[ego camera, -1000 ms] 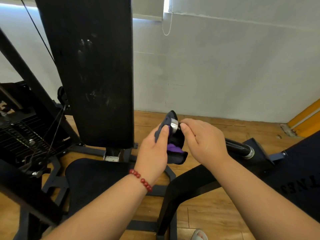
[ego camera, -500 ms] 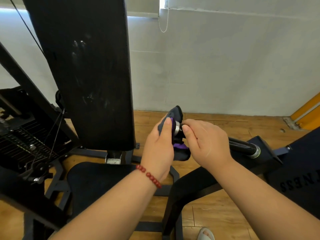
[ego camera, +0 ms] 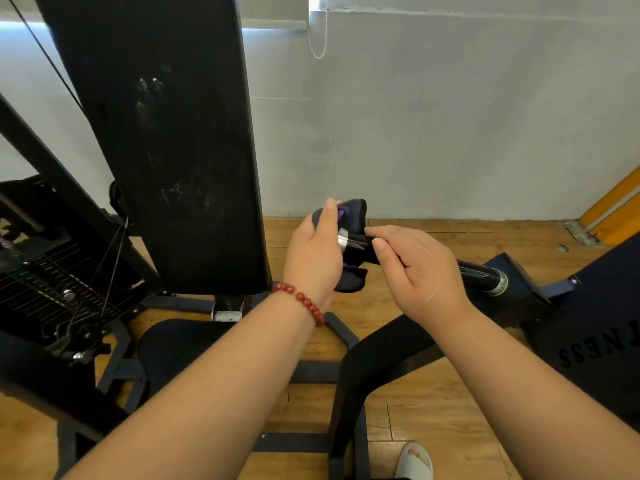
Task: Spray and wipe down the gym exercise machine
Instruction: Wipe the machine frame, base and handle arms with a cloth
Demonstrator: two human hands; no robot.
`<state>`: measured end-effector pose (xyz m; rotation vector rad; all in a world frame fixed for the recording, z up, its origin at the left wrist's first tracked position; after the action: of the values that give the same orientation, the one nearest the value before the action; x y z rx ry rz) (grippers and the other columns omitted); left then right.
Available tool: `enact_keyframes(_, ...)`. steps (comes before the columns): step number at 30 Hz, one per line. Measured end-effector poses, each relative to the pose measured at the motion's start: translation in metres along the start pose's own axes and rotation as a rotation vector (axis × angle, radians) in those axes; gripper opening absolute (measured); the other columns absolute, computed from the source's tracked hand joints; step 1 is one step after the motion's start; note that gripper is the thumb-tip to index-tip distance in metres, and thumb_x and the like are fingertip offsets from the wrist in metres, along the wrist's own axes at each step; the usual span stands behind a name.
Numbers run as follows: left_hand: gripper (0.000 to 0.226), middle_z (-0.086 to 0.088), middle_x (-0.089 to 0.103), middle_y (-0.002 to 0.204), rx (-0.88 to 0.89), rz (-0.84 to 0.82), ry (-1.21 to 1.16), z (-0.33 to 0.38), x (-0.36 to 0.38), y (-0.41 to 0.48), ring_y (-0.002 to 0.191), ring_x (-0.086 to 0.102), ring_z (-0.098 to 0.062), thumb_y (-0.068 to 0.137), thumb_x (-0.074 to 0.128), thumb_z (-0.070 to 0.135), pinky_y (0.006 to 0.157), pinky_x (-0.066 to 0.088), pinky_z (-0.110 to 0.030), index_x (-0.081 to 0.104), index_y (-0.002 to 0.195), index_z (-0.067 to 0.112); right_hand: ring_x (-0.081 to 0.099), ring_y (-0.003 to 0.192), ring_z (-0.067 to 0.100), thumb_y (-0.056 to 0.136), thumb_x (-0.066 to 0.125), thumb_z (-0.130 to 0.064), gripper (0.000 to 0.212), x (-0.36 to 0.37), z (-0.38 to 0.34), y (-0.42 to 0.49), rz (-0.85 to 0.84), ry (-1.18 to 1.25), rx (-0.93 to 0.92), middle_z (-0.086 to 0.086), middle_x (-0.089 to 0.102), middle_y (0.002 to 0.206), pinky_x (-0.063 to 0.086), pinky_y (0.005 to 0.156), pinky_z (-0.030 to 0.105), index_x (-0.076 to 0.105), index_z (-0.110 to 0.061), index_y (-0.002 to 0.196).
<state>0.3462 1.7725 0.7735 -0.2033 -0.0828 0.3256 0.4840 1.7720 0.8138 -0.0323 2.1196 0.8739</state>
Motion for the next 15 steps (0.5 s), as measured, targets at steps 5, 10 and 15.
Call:
enact_keyframes(5,0.032,0.015,0.061,0.122,0.275,-0.093,0.210,0.021,0.001,-0.031,0.099,0.061,-0.002,0.097,0.033,0.052,0.069,0.050,-0.010,0.052,0.122,0.047,0.050,0.112,-0.011,0.099,0.042,-0.035,0.038,-0.012,0.009,-0.008,-0.006,0.152,0.103,-0.019,0.057,0.118,0.036,0.096,0.004,0.060,-0.019,0.128)
enact_keyframes(10,0.036,0.015,0.068,0.108,0.287,-0.044,0.069,0.042,-0.015,-0.032,0.090,0.065,0.004,0.096,0.038,0.052,0.069,0.052,-0.011,0.062,0.120,0.039,0.032,0.130,-0.019,0.091,0.048,-0.054,0.052,-0.002,0.002,0.004,-0.170,0.566,0.317,-0.036,0.040,0.136,0.029,0.102,0.002,0.033,-0.045,0.141)
enact_keyframes(15,0.042,0.011,0.063,0.125,0.158,-0.148,-0.024,0.047,0.007,-0.032,0.114,0.060,-0.004,0.090,0.042,0.063,0.100,0.050,-0.035,0.062,0.120,0.041,0.063,0.102,-0.003,0.081,0.065,-0.054,0.040,0.012,-0.018,0.024,-0.228,0.908,0.464,-0.017,0.069,0.108,0.053,0.082,0.021,0.063,-0.039,0.118)
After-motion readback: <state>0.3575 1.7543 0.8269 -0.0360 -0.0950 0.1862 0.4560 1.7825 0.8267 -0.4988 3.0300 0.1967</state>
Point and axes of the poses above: each hand's wrist, its own y-axis towards the middle knuckle, its own x-axis out of the palm, z = x × y, the point moved 10 cm from there along y, towards the middle knuckle
